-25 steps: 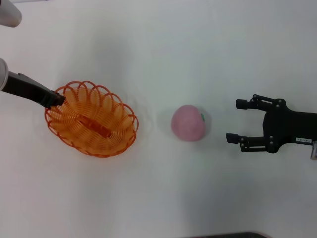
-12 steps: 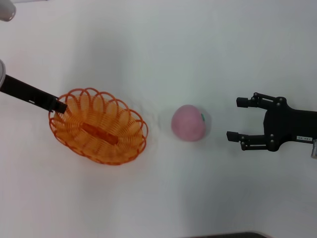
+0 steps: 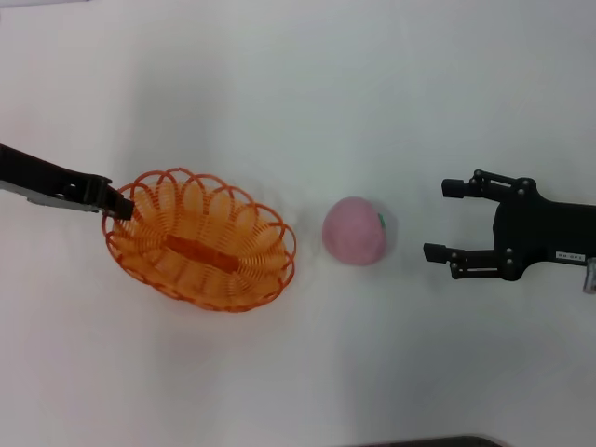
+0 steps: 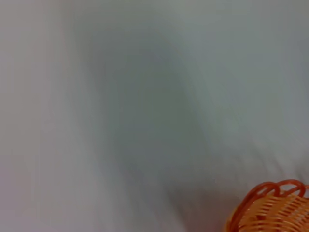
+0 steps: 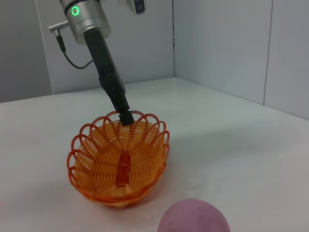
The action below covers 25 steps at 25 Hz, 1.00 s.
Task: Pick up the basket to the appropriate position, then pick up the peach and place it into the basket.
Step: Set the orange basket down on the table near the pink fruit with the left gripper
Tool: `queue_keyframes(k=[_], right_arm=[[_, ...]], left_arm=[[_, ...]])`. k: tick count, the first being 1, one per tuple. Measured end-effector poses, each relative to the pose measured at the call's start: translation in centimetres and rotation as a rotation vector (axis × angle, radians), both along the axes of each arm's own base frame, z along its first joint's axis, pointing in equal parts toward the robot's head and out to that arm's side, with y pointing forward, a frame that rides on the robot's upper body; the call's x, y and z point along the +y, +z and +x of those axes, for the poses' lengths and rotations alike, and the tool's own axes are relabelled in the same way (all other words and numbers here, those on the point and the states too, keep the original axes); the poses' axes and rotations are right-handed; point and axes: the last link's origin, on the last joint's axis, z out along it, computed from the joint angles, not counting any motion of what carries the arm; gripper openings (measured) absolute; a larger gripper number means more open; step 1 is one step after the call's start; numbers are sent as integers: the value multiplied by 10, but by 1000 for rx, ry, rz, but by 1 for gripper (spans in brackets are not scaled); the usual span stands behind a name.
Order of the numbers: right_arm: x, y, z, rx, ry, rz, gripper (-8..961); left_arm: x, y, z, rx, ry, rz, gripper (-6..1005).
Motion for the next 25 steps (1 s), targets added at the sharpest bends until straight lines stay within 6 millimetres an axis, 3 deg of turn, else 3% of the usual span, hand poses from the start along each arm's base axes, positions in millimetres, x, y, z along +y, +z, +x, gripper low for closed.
queue_keyframes(k=[15,25], right_arm=[[-1,2,2,9,-15,14,928],[0,4,3,18,-26,33,928]], left_arm=[[-26,-11,-13,-204,182,65,53],[-35,-14,-21,-218,221,146,53]])
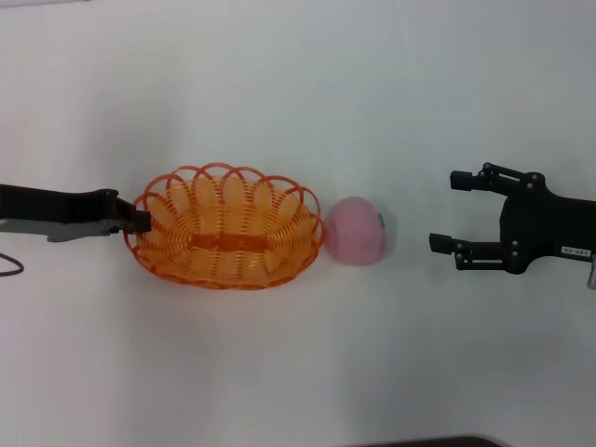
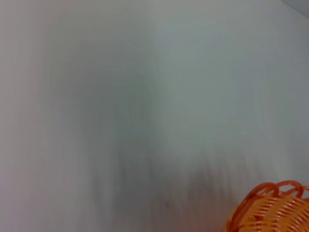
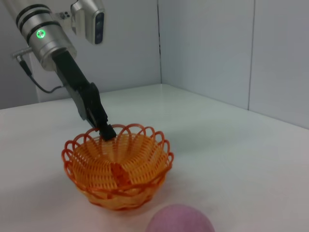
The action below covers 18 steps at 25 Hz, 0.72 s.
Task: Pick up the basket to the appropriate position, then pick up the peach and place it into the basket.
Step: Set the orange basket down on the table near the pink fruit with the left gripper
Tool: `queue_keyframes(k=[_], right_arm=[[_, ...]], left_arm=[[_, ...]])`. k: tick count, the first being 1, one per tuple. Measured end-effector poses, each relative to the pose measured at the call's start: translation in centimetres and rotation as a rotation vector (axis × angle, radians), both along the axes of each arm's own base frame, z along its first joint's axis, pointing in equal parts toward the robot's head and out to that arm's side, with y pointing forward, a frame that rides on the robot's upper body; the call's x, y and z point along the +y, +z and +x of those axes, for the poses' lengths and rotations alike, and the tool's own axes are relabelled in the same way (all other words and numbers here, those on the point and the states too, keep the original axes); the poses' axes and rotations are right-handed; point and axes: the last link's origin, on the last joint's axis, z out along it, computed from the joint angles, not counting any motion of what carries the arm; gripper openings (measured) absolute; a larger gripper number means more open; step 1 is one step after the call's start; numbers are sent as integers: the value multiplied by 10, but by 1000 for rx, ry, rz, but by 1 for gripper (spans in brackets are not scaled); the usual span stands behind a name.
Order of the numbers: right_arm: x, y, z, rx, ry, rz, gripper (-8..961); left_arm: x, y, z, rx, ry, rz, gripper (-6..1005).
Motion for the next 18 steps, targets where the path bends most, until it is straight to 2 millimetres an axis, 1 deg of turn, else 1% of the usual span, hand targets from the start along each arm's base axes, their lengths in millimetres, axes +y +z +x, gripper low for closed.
queue_keyframes(k=[2,6,18], right_arm=[[0,0,0,1,1,1,928],[1,0,-1,4,0,6,929],[3,0,-2,3,0,9,929]], left_arm=[[-3,-6,0,1,9,8,53],[-6,-11,0,-19,16,20,52],[-9,-18,-7,-28,48,72,53]])
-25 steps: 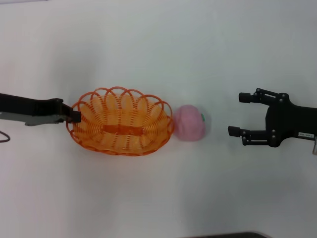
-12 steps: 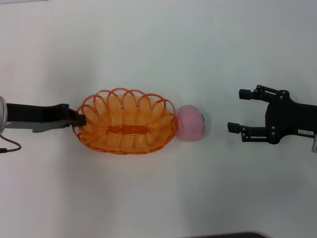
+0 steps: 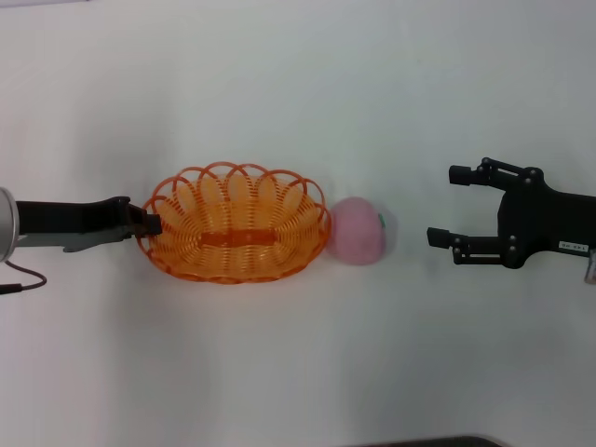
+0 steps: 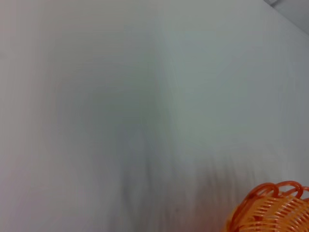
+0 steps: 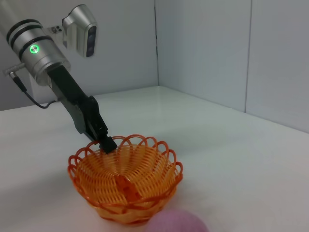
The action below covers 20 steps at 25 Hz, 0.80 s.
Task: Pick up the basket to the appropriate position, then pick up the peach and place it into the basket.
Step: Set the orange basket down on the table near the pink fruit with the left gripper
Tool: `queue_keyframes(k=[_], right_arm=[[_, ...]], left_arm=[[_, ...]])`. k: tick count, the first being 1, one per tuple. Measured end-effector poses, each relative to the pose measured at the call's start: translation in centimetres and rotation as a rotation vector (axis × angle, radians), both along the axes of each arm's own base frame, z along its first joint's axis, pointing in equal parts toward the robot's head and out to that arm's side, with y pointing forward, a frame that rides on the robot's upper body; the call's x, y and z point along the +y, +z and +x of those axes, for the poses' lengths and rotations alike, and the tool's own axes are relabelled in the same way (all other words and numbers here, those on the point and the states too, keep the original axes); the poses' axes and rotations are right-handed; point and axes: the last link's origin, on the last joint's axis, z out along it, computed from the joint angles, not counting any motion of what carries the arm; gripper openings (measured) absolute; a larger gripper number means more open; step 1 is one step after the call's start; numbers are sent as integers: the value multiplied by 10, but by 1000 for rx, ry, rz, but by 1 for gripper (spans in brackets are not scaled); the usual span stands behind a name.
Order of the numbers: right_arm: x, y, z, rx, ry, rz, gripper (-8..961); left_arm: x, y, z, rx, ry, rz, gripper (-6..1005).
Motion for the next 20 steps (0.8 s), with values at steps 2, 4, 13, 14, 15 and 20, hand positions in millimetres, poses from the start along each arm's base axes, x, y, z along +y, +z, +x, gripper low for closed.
queue_keyframes(k=[2,4,13,14,15,20], right_arm=[[0,0,0,0,1,0,929],[1,0,0,0,1,0,930],[1,0,-1,0,1,3,930],[1,0,-1,1,1,4,930],[1,0,-1,1,1,4,930],[2,1,0,1,-1,9,930]], left_arm=[[0,0,-1,2,6,7,53],[0,-1,-2,4,8,11,53],[0,-2,-1,-13,10,37,50],[0,-2,-1,-13,10,37,50],[0,-2,-1,-13,10,38,50],[0,-2,-2,-13,14,42,50]])
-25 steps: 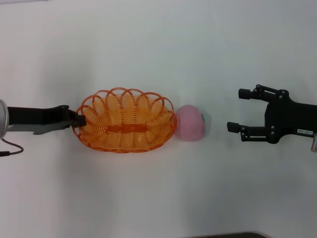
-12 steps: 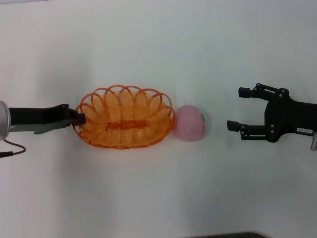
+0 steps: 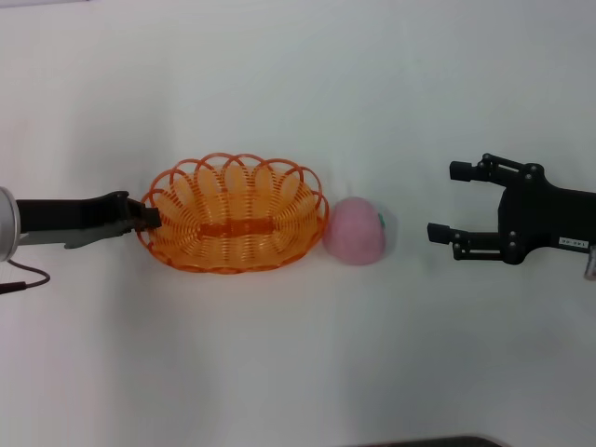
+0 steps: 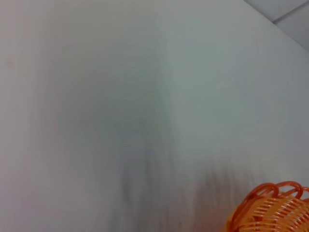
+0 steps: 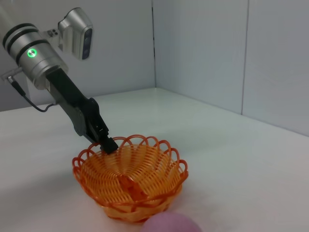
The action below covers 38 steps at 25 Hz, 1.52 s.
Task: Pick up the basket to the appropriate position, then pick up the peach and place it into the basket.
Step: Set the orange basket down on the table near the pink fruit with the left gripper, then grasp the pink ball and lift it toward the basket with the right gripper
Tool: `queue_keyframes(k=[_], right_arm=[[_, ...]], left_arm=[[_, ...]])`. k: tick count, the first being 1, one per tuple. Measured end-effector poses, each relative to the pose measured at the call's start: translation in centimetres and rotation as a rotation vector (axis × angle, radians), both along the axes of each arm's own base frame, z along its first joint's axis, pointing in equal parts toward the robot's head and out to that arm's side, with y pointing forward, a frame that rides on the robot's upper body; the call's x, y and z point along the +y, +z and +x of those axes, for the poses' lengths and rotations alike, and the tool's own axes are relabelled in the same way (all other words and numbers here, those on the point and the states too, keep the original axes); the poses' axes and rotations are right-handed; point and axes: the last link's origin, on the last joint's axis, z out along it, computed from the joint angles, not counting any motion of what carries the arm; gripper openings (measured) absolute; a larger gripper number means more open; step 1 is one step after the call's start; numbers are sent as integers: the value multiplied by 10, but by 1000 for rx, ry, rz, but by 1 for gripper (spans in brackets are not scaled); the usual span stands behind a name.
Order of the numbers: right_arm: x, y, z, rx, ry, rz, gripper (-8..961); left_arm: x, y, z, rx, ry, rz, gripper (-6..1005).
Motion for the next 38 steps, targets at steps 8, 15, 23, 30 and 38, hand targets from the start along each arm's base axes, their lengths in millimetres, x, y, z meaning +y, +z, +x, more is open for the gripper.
queue_keyframes(k=[8,15,23,30,38], right_arm=[[1,1,0,3,-3,8,931],[2,2,0,8,-6,18,931],[2,2,0,7,-8,19,932],[2,2,1,3,-3,24,932],[4,2,-1,3,0,23,933]], left_arm=[[0,-1,-1,-3,6,5,51],[0,-2,-1,-24,15,13,60],[-3,-1,-4,-45,32,18,172],[-5,2,-7,-40,29,23,457],[-3,15,-14,-15,11,44,664]])
